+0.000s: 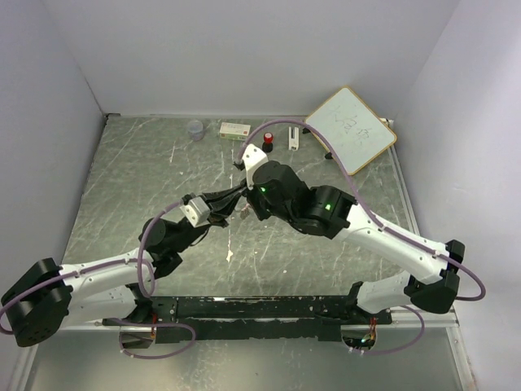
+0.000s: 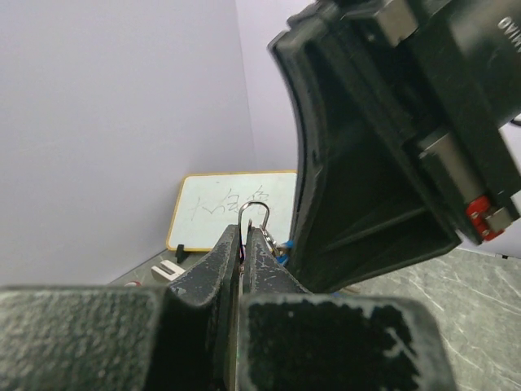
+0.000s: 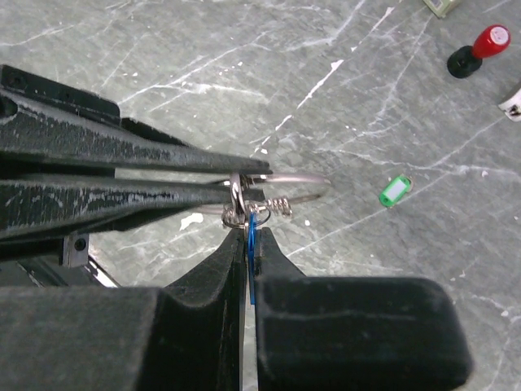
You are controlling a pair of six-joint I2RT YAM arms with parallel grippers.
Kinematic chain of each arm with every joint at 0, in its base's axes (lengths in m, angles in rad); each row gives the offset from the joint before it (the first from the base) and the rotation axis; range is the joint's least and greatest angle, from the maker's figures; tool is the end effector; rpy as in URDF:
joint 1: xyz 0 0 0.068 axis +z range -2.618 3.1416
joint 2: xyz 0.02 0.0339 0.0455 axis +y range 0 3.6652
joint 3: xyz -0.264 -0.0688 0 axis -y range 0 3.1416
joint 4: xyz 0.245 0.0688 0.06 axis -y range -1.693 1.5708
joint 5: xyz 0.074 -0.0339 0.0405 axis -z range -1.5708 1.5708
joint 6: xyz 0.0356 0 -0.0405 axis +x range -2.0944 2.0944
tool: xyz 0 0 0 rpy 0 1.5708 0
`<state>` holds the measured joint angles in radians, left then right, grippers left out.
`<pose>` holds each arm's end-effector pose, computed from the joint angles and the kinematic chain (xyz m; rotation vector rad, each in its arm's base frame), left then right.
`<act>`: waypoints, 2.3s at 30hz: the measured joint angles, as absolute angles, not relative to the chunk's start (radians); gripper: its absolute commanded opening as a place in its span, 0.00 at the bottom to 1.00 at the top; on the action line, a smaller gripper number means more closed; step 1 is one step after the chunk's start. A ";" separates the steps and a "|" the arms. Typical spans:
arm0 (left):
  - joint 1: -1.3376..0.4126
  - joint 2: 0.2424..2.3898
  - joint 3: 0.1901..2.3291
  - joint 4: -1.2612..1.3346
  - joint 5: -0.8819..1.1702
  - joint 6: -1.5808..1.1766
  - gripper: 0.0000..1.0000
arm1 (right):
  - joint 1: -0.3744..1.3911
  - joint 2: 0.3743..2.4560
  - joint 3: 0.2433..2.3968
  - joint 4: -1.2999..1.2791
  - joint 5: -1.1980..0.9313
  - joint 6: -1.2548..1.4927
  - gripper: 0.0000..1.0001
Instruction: Remove the keys from the keyring
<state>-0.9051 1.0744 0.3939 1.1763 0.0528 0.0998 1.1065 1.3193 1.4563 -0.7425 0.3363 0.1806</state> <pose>0.1337 -0.1732 0.2902 0.5745 0.9440 -0.7527 0.1347 0.2427 0.4008 -0.7907 2.0132 0.3848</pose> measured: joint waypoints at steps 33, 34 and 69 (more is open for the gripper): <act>-0.850 1.167 0.441 0.936 -0.099 0.064 0.07 | 0.917 1.251 1.258 -0.539 0.479 0.141 0.00; -0.823 1.193 0.449 0.928 -0.086 0.046 0.07 | 0.858 1.252 1.235 -0.514 0.452 0.136 0.00; -0.381 1.927 0.587 1.334 0.336 -0.392 0.11 | 0.511 1.945 1.302 -0.007 -0.068 0.147 0.00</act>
